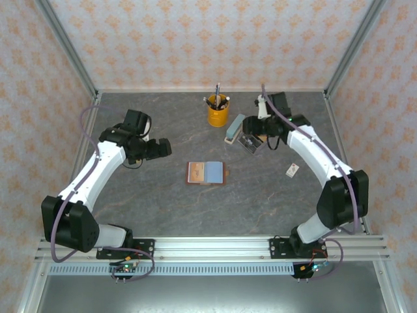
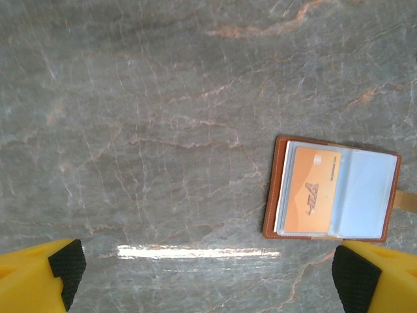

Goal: Take the credit cards out of the card holder

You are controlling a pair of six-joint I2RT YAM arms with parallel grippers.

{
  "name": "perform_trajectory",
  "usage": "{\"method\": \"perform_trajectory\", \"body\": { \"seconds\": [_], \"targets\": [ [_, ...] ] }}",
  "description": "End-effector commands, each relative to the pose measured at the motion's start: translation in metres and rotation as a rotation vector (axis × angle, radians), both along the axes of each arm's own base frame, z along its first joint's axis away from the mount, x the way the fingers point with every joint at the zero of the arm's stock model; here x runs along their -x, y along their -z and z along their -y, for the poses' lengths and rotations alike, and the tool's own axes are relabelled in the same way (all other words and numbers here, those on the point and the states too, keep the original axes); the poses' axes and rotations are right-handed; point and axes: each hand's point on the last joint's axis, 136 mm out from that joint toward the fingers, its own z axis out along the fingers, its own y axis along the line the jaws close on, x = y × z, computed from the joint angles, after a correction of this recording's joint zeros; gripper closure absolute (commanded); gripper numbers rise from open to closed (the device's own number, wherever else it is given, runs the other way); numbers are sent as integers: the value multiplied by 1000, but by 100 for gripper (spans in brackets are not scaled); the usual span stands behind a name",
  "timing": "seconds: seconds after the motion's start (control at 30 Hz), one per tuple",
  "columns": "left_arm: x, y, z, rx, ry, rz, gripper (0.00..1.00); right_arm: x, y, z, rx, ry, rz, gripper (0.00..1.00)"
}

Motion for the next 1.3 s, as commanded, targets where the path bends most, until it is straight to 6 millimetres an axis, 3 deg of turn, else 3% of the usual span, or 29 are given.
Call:
{"method": "perform_trajectory", "body": {
  "seconds": [0.0,0.23,0.37,0.5,0.73,0.9,1.03,1.1,1.27],
  "targets": [
    [-1,-2,3,55,-46,42,0,18,11,-27,-111,127,-89,50],
    [3,20,5,100,-106,24,0,56,44,-121,-243,71,-246,44],
    [2,28,8,136,-142,21,0,63,67,-147,-290,126,-316,43],
    [-3,37,12,168,-167,25,0,59,92,-150,-280,189,-354,45],
    [-8,55,34,252,-114,-14,2,56,123,-152,-228,211,-398,60],
    [-12,61,62,308,-24,-46,16,56,138,-157,-231,213,-429,65],
    [-18,70,84,302,22,-64,28,55,146,-161,-235,195,-430,74],
    [-21,75,93,304,31,-68,39,55,147,-163,-246,187,-431,77],
    [-31,86,104,325,27,-85,59,60,155,-156,-213,185,-430,81]
  ]
}}
